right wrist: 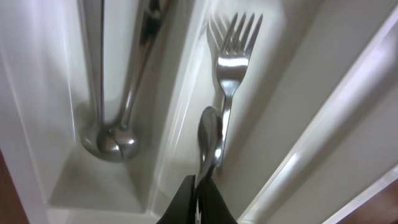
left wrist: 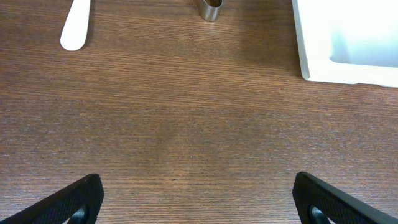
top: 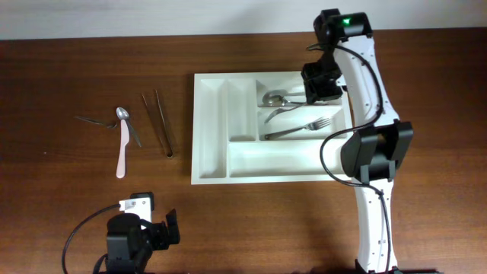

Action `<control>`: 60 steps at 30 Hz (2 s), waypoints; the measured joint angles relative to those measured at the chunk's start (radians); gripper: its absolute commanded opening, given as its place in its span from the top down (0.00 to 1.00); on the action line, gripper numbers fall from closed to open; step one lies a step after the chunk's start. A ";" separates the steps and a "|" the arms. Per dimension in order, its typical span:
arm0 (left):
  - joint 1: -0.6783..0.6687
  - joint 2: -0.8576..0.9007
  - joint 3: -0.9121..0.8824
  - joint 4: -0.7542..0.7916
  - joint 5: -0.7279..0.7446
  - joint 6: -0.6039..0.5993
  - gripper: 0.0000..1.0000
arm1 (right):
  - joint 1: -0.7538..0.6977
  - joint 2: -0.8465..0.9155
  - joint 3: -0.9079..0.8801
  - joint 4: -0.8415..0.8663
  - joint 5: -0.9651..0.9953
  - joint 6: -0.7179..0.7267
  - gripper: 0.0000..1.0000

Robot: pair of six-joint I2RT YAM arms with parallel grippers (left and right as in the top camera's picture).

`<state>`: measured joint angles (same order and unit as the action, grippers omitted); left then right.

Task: Pack container
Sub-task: 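Lower the fork into the tray's middle compartment and open the gripper, then raise the right gripper and withdraw it to the upper right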

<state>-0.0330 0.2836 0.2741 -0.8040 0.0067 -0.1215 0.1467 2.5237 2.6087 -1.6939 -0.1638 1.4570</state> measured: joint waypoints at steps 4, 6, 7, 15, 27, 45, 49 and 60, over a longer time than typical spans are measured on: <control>0.000 0.000 0.000 0.000 0.000 0.000 0.01 | 0.031 0.000 0.000 0.000 0.037 0.037 0.96; 0.000 0.000 0.000 0.000 0.000 0.000 0.01 | 0.039 0.000 -0.008 0.000 0.052 0.048 0.96; 0.000 0.000 0.000 0.000 0.000 0.000 0.01 | 0.039 0.000 -0.012 0.000 0.058 0.054 0.96; 0.000 0.000 0.000 0.000 0.000 0.000 0.01 | 0.039 0.000 -0.104 0.000 0.093 0.090 0.96; 0.000 0.000 0.000 0.000 0.000 0.000 0.01 | 0.039 0.000 -0.134 0.032 0.096 0.101 0.67; 0.000 0.000 0.000 0.000 0.000 0.000 0.01 | -0.313 0.000 0.124 0.138 0.178 -1.132 0.34; 0.000 0.000 0.000 0.000 0.000 0.000 0.01 | -0.404 0.000 0.124 0.140 0.236 -1.321 0.01; 0.000 0.000 0.000 0.000 0.000 0.000 0.01 | -0.465 0.000 0.124 0.140 0.165 -1.386 0.01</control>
<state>-0.0330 0.2836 0.2741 -0.8043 0.0067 -0.1215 -0.3183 2.5237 2.7323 -1.5539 0.0010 0.0711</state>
